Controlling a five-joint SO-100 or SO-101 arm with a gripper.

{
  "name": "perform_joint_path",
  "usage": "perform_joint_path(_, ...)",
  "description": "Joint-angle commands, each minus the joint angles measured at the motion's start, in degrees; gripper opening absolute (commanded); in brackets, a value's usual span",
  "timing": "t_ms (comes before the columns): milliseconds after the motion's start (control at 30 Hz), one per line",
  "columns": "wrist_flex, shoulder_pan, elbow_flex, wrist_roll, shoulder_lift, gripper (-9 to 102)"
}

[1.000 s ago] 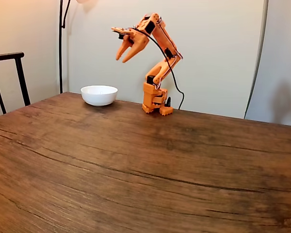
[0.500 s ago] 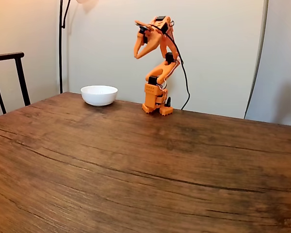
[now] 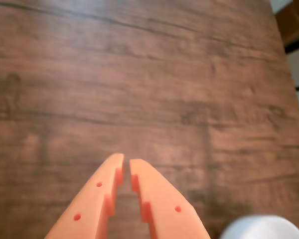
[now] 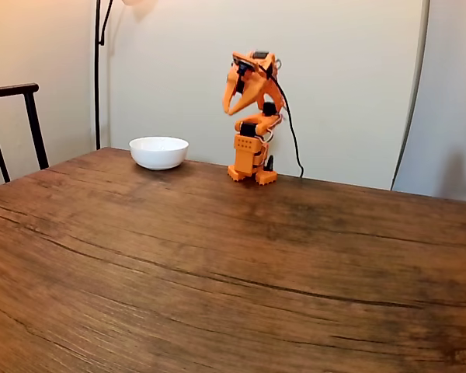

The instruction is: Grasp the cube and drop it in the bowl

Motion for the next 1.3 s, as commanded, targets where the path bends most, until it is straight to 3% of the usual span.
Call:
perform_joint_path(0, -5.10, -2.29, 6.94, -1.76, 5.45, 0)
perform_joint_path(433, -12.83, -12.48, 15.38, -1.49, 10.99, 0)
perform_joint_path(567, -14.33, -12.48, 17.58, -1.49, 10.99, 0)
perform_joint_path(767, -25.14, -12.13, 28.30, -2.90, 10.99, 0)
perform_joint_path(967, -30.94, -11.69, 37.97, -6.68, 10.99, 0)
perform_joint_path(1133, -34.01, -11.69, 43.95, -8.26, 10.99, 0)
perform_joint_path(1267, -31.73, -10.90, 43.95, -9.58, 10.99, 0)
